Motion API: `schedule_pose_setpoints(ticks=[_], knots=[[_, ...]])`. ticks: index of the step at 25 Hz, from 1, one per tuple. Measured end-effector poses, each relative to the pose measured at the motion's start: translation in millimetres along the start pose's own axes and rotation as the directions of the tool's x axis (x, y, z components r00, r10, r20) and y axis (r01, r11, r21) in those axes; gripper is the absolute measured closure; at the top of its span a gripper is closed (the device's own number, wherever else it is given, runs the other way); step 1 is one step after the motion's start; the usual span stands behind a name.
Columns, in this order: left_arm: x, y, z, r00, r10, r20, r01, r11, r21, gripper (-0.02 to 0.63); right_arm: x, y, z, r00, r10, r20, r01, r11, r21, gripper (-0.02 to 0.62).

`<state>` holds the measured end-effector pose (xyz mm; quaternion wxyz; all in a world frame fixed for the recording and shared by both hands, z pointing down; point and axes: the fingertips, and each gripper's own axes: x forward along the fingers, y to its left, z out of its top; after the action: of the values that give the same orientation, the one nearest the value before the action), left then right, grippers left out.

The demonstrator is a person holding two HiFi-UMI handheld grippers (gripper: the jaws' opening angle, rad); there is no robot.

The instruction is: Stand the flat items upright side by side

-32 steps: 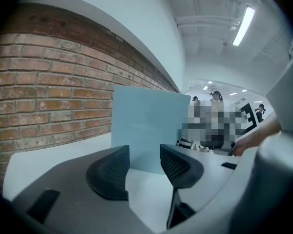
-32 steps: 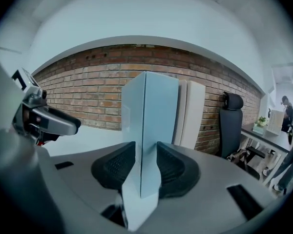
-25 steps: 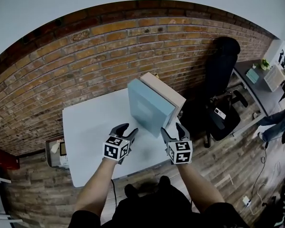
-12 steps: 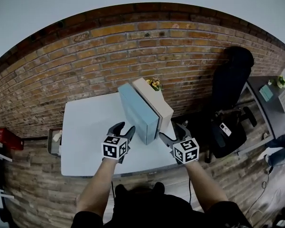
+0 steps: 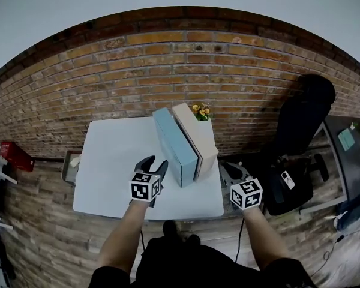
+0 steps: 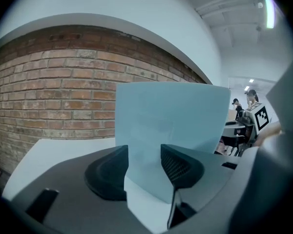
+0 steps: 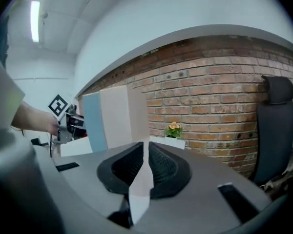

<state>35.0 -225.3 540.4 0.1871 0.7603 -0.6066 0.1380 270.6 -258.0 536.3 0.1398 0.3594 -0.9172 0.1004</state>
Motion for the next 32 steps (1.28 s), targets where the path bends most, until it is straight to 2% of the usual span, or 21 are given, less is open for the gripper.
schedule_pose_setpoints(ticks=[2, 4, 6, 9, 11, 14, 18, 22, 26, 32], knots=[[6.8, 4.5, -1.5, 1.000, -0.012, -0.010, 0.012, 1.000, -0.003, 0.388, 14.5, -13.9, 0.9, 0.999, -0.028, -0.037, 0.028, 1.000, -0.012, 0.551], [16.2, 8.4, -2.4, 0.999, -0.036, -0.020, 0.036, 0.999, -0.002, 0.388, 35.7, -21.2, 6.1, 0.998, -0.016, -0.057, 0.017, 1.000, 0.021, 0.552], [25.5, 14.6, -4.1, 0.998, -0.055, -0.033, 0.055, 0.998, -0.001, 0.388, 57.0, -22.6, 9.0, 0.998, 0.016, -0.067, -0.009, 0.995, 0.096, 0.558], [37.7, 21.9, -2.5, 0.995, -0.089, -0.040, 0.089, 0.996, 0.005, 0.388, 78.2, -18.1, 11.3, 0.994, 0.091, -0.057, -0.076, 0.971, 0.226, 0.566], [43.1, 22.1, 1.8, 0.992, -0.120, -0.041, 0.121, 0.992, 0.024, 0.388, 86.6, -10.8, 13.2, 0.989, 0.143, -0.046, -0.125, 0.956, 0.266, 0.573], [50.2, 19.8, 5.4, 0.987, -0.151, -0.049, 0.153, 0.987, 0.052, 0.391, 92.9, 4.9, 10.5, 0.973, 0.222, -0.070, -0.199, 0.949, 0.244, 0.580], [63.7, 28.9, 12.0, 0.991, -0.122, -0.048, 0.124, 0.992, 0.038, 0.445, 101.8, 23.1, 6.8, 0.940, 0.320, -0.118, -0.293, 0.935, 0.200, 0.580], [72.0, 33.0, 16.9, 0.993, -0.113, -0.036, 0.113, 0.994, -0.003, 0.500, 112.1, 32.4, 9.5, 0.928, 0.350, -0.128, -0.320, 0.924, 0.209, 0.580], [76.4, 41.6, 19.9, 0.995, -0.095, -0.032, 0.094, 0.995, -0.036, 0.505, 108.7, 36.2, 15.1, 0.914, 0.391, -0.103, -0.360, 0.903, 0.234, 0.573], [76.0, 43.9, 22.9, 0.994, -0.103, -0.017, 0.103, 0.993, -0.050, 0.502, 87.5, 33.9, 11.4, 0.886, 0.457, -0.072, -0.425, 0.865, 0.266, 0.443]])
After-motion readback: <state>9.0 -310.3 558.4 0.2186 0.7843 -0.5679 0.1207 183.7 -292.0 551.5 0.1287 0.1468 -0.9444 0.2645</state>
